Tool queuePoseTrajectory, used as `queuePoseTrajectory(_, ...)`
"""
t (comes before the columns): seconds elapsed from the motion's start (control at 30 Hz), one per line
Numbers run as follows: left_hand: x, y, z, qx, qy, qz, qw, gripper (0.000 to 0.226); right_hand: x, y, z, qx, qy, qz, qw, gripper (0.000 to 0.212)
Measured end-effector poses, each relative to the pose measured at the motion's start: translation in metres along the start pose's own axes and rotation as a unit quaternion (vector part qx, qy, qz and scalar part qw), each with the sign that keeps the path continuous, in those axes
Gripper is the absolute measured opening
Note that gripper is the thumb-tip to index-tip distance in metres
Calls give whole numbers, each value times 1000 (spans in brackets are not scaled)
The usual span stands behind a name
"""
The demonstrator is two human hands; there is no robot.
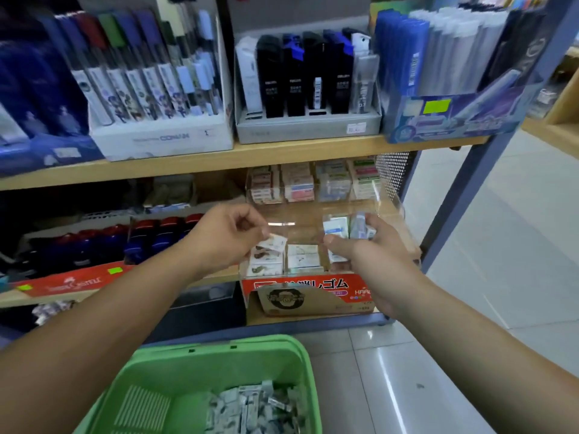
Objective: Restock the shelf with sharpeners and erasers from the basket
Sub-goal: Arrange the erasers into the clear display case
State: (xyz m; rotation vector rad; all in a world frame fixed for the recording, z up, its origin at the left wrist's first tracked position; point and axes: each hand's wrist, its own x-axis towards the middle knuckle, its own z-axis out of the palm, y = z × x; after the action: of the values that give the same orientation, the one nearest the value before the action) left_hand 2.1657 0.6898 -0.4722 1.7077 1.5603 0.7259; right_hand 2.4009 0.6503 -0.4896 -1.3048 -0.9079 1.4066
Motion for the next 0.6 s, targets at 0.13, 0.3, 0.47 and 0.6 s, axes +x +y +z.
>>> queuePoseTrajectory(0.13,-2,-25,-8,59,34,23,997,10,8,6,17,-30,-12,13,999,74)
queuePoseTrajectory(0.3,5,-36,-7,5,28,36,999,6,8,9,30,-60,-11,1,998,86)
queuePoseTrajectory(0.47,5,-38,-9,107,-106,47,988,6,9,9,36,-65,-13,8,998,65)
queuePoseTrajectory(0.6,4,-43,-8,148,-115,52,981,7,12,14,39,-86,-14,14,996,50)
